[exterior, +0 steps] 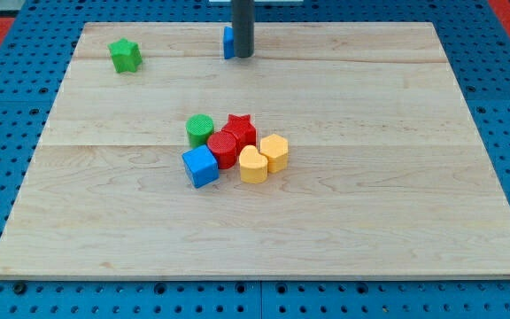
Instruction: Slide the green star to the top left
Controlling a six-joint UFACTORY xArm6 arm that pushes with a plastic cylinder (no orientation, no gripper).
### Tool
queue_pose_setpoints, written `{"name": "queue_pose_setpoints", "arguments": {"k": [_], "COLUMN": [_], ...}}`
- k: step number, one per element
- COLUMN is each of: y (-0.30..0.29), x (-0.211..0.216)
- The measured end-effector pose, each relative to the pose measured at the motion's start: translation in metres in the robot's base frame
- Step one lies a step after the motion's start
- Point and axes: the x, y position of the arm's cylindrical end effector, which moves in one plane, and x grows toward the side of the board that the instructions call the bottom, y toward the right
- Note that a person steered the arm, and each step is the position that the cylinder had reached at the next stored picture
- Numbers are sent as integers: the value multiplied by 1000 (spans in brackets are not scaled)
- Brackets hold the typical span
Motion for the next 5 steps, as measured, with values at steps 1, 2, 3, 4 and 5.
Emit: {"name": "queue_pose_setpoints", "arguments": {"k": [1, 2, 3, 4, 5], "y": [0, -83, -133, -158, -126], "x": [37, 49, 6, -11, 7]}}
